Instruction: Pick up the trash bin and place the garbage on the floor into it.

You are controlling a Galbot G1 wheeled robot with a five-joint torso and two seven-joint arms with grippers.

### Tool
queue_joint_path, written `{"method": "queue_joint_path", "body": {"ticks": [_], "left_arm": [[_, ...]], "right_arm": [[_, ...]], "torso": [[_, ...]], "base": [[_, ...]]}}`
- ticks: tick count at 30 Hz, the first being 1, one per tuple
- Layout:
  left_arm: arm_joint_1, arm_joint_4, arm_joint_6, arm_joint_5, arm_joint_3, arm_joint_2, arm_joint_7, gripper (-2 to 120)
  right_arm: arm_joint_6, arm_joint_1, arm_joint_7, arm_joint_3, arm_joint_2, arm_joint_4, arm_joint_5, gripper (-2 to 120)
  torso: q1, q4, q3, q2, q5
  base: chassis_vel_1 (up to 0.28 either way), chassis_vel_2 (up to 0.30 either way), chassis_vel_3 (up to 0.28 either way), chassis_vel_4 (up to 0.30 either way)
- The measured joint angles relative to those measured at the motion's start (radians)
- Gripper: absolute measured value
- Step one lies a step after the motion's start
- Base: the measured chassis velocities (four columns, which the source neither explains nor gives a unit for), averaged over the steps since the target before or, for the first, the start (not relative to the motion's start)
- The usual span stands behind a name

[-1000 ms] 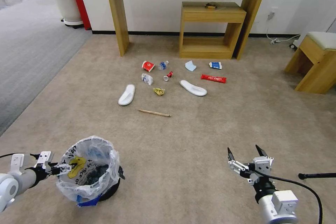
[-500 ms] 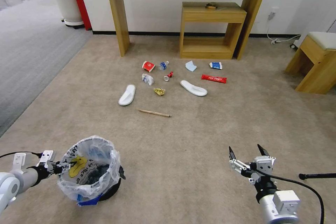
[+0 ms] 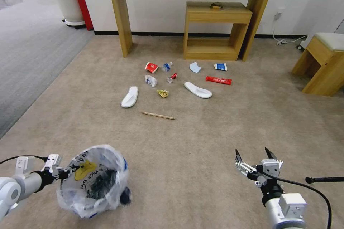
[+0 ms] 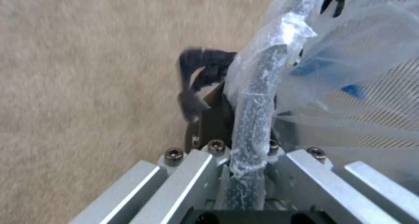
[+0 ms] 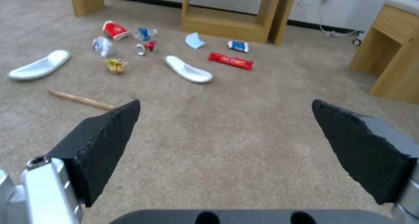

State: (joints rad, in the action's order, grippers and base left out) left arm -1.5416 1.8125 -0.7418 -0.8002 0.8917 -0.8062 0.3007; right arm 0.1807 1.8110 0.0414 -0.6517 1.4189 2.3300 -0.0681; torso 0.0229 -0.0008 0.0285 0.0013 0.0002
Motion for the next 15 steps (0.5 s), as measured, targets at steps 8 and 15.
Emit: {"method": "queue_joint_path", "body": {"ticks": [8,15], "left_arm": [[-0.032,0.193,0.002,-0.174,0.052,-0.099,-0.281,0],[-0.110,0.415,0.004,-0.212,0.045,-0.284,-0.543,0]], "right_arm": [[0.027,-0.033,0.008,-0.031,-0.018,0.026,-0.049,100],[0.036,-0.048,0.005,-0.033,-0.015,0.039,-0.055,100]], "torso": [[0.000,0.0000,0.000,0.000,0.0000],[0.000,-0.0001,0.000,0.000,0.0001]], "base": [[0.000,0.000,0.000,0.000],[0.000,0.000,0.000,0.000]]}}
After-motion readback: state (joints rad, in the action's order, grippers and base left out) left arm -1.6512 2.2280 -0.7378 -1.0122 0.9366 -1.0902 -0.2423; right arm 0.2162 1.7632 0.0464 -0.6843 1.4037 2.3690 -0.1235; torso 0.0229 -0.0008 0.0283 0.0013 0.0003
